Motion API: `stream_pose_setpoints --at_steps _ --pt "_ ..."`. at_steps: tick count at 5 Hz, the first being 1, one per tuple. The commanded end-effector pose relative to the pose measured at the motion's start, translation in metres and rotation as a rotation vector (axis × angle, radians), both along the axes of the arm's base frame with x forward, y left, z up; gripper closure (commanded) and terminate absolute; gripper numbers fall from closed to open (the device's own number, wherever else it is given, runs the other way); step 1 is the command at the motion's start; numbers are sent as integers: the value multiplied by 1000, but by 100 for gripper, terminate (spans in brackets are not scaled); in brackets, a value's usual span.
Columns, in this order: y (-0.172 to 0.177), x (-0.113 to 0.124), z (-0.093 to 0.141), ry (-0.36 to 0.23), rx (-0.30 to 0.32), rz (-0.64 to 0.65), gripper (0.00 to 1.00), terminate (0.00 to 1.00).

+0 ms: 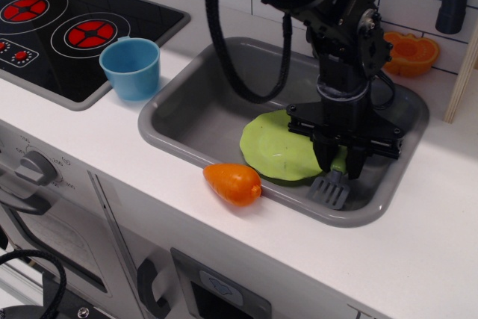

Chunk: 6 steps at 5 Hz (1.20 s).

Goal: Take spatula off plate sink

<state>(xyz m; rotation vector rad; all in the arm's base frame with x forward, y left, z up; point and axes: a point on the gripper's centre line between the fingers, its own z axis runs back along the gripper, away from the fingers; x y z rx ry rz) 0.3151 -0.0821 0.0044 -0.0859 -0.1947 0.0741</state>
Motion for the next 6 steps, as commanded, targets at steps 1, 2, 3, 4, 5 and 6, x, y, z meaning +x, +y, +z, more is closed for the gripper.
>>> stream_pose_setpoints --at_steps 1,2,3,4,5,6 --pt "-4 -2 10 -8 -26 2 0 0" --pt "-1 0 20 -6 -62 28 0 0" --pt "7 3 41 -37 -87 55 0 0" --pt "14 6 60 -106 -45 125 0 0" --pt "14 6 60 -106 -45 125 0 0" --pt "14 6 60 -106 -45 125 0 100"
